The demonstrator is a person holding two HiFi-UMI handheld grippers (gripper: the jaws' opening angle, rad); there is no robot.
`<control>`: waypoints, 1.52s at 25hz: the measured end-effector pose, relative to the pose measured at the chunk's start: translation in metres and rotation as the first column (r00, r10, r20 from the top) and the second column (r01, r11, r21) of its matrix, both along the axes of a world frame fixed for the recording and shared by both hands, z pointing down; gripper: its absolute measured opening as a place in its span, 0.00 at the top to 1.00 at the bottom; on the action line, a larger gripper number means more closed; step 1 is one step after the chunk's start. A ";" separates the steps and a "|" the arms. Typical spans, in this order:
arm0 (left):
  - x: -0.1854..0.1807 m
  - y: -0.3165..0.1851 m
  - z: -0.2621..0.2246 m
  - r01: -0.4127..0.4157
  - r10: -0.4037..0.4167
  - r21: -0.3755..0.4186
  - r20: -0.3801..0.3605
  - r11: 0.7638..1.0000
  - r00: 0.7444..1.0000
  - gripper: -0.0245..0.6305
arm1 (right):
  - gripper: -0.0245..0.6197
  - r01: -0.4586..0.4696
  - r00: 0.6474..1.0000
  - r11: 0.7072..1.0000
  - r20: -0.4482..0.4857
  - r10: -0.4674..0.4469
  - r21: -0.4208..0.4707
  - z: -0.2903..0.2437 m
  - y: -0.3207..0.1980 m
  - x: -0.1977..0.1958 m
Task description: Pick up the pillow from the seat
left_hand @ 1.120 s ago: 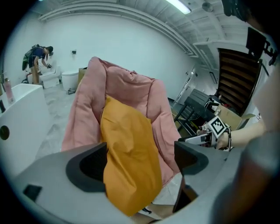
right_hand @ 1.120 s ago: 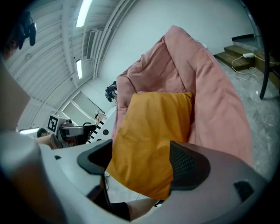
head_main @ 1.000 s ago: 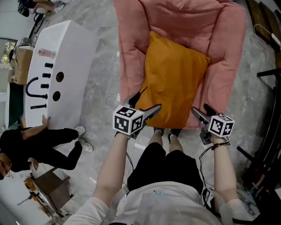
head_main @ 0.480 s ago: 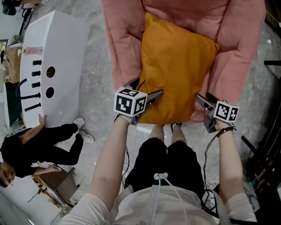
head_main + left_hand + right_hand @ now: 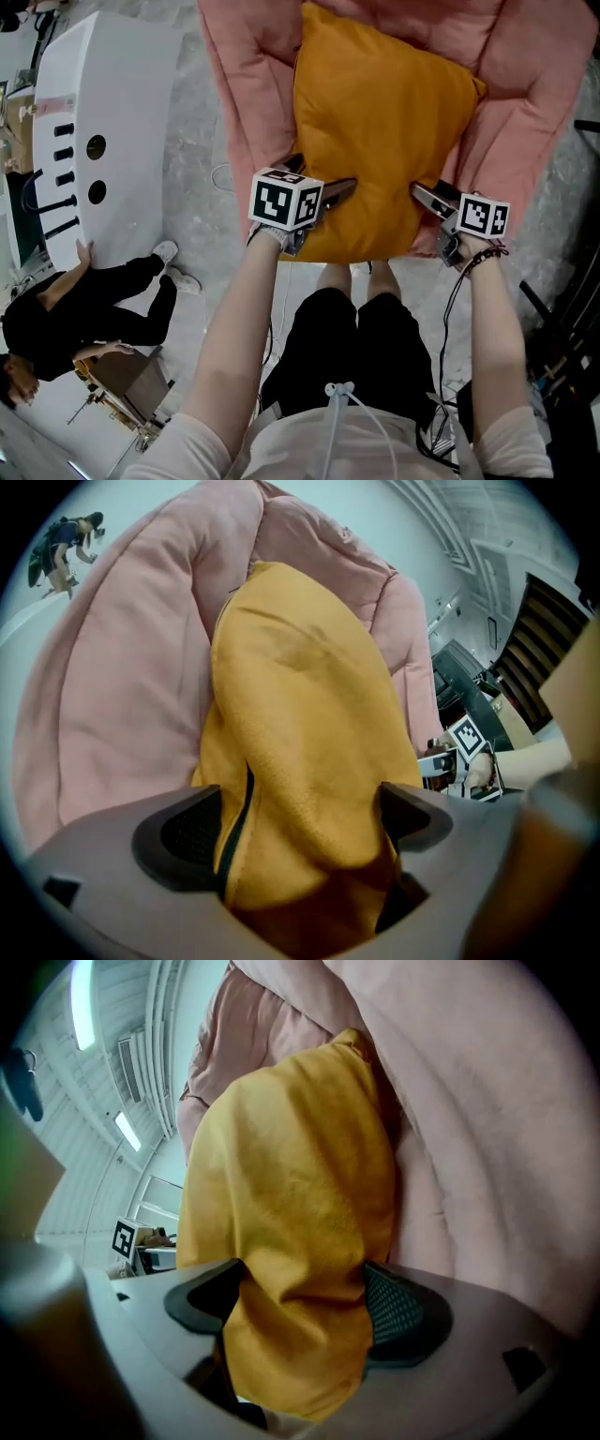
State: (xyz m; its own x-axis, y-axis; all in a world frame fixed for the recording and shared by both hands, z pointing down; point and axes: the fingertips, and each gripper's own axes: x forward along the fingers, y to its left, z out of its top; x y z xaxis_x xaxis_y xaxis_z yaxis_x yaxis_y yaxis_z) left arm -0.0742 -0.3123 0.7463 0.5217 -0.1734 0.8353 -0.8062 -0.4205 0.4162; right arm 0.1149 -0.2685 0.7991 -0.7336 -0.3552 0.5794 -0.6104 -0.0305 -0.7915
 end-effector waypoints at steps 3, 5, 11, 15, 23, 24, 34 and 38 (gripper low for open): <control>-0.001 -0.003 0.010 0.010 -0.010 -0.011 -0.015 1.000 1.000 0.17 | 0.33 0.002 1.000 1.000 0.014 -0.003 0.007 0.008 -0.006 -0.009; -0.002 -0.004 0.017 0.019 -0.020 -0.017 -0.025 1.000 0.999 0.17 | 0.33 0.000 1.000 1.000 0.022 0.000 0.017 0.011 -0.008 -0.014; 0.000 -0.012 0.034 0.038 -0.038 -0.029 0.000 0.999 0.999 0.17 | 0.34 -0.008 0.999 0.999 0.034 0.007 0.045 0.026 -0.020 -0.022; 0.000 -0.010 0.043 0.042 -0.040 -0.070 0.029 0.997 0.999 0.18 | 0.34 0.004 1.000 0.999 0.022 -0.005 0.050 0.030 -0.023 -0.029; 0.008 -0.011 0.045 -0.044 0.047 -0.030 0.089 0.999 0.995 0.50 | 0.70 0.004 0.999 0.997 -0.035 -0.001 0.075 0.027 -0.023 -0.030; 0.009 -0.011 0.042 -0.052 0.053 -0.017 0.091 0.999 0.994 0.53 | 0.73 0.005 0.999 0.997 -0.038 -0.002 0.082 0.025 -0.022 -0.027; 0.019 0.002 -0.030 0.015 -0.014 0.054 -0.010 0.998 1.000 0.67 | 0.86 -0.090 0.994 0.981 -0.046 0.099 0.171 -0.042 -0.013 -0.007; 0.035 0.015 -0.066 0.064 -0.060 0.074 -0.062 0.995 0.996 0.69 | 0.86 -0.100 0.992 0.971 -0.050 0.113 0.216 -0.088 -0.007 0.013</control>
State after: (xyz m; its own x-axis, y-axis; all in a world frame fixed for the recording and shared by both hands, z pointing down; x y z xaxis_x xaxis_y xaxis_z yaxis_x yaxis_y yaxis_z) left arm -0.0396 -0.2974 0.6803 0.5560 -0.2689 0.7865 -0.8067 -0.4026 0.4327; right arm 0.1280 -0.2760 0.7109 -0.6501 -0.5494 0.5250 -0.6605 0.0670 -0.7478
